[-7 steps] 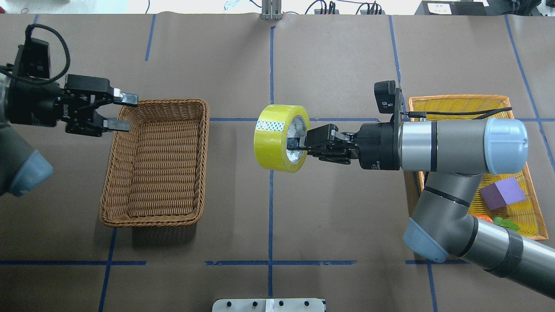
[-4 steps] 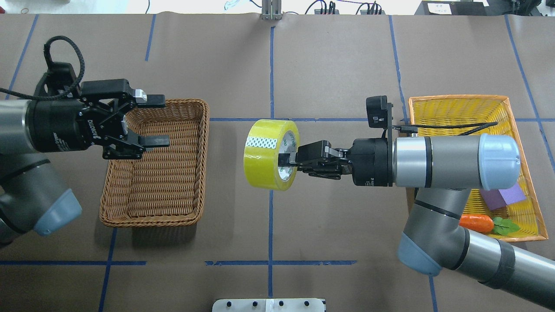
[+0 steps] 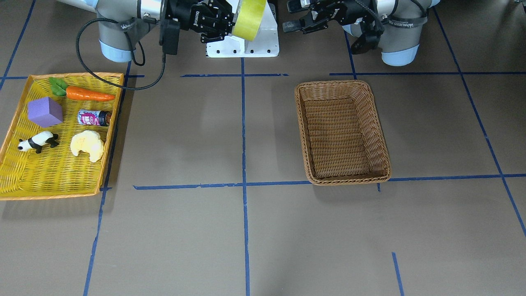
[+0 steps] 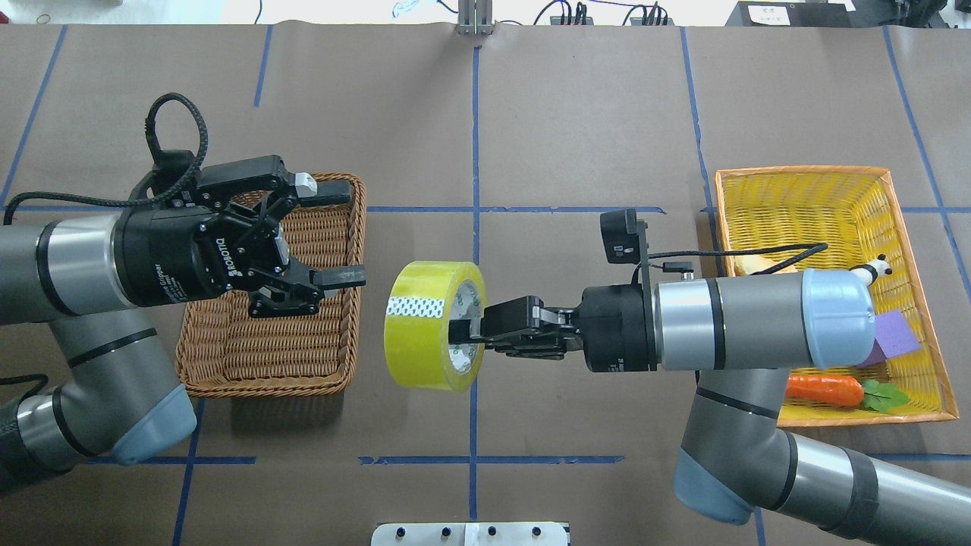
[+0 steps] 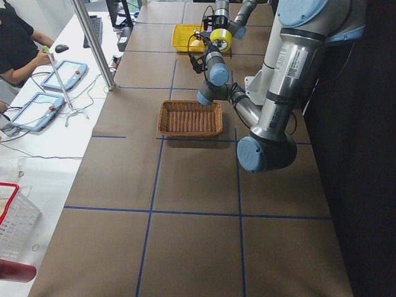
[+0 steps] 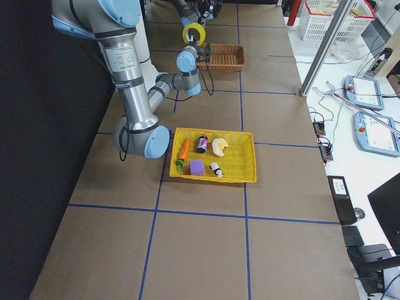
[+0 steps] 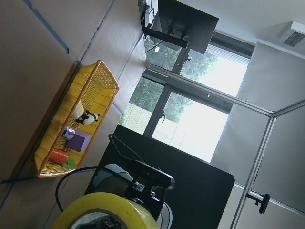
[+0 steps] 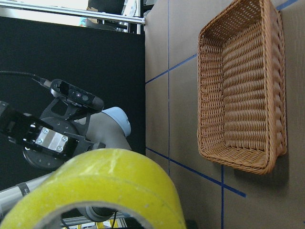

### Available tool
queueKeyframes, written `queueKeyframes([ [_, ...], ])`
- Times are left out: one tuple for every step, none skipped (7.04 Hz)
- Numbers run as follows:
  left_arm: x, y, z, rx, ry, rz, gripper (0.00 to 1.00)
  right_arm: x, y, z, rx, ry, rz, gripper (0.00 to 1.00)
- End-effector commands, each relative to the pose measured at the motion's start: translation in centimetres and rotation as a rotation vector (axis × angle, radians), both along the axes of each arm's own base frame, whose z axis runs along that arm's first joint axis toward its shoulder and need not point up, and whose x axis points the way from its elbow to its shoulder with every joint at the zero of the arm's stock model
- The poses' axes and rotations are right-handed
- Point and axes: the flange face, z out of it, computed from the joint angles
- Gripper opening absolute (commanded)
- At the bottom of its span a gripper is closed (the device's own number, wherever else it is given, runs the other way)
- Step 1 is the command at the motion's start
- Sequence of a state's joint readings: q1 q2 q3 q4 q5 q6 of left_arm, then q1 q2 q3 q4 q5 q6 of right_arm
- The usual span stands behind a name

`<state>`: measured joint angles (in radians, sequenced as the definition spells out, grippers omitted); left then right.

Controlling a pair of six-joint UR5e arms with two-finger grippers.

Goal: Move tape to another basket

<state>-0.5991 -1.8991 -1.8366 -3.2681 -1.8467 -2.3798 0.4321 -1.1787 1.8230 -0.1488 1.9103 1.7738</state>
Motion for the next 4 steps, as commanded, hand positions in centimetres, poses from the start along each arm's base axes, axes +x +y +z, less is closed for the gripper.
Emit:
queueKeyframes([
  [1.0,0.9,-0.6,-0.002,0.018,0.020,1.00,-0.6,0.6,-0.2,0.002,-0.002,-0.014,0.01],
  [2.2,1.8,-1.0,-0.013,0.030,0.034,1.00,-0.7,0.6,-0.2,-0.001,-0.003,-0.010,0.01],
  [3.1,2.6,-1.0,-0.022,0.033,0.046,1.00,-0.8,0.5,-0.2,-0.006,-0.004,-0.002,0.01],
  [3.6,3.1,-1.7,-0.013,0.048,0.060,1.00,-1.1,0.8,-0.2,-0.014,-0.007,0.004,0.01],
])
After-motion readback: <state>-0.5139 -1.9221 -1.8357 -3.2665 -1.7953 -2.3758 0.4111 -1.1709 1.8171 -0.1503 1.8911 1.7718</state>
